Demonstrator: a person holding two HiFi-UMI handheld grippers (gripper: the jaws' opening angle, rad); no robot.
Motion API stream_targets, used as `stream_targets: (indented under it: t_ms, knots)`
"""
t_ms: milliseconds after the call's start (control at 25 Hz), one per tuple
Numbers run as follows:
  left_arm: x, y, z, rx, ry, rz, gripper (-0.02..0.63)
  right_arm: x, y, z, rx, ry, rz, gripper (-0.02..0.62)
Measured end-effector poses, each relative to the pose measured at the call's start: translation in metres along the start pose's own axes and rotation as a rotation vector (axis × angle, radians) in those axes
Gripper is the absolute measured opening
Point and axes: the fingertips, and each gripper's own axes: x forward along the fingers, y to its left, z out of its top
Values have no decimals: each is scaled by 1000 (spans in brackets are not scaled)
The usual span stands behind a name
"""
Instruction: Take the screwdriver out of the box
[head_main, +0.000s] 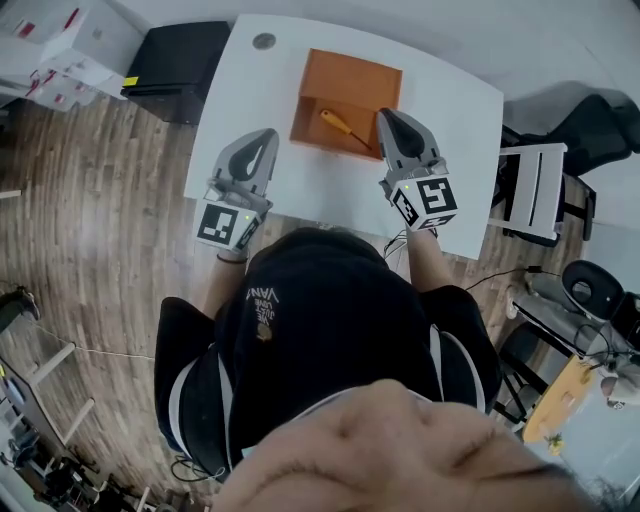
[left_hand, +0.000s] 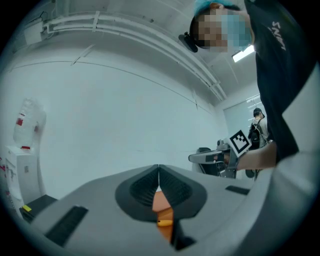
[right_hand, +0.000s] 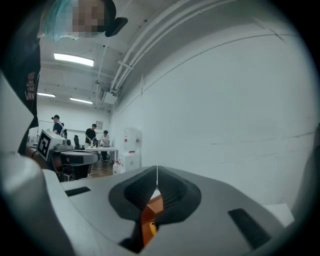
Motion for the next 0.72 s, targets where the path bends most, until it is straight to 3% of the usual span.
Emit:
stream_targets:
  t_ms: [400, 720]
  knots:
    - [3, 8, -6, 2, 15, 67, 15, 28, -7, -11, -15, 30, 69, 12]
    - [3, 13, 0, -41, 24, 112, 15, 48, -5, -23, -28, 46, 106, 12]
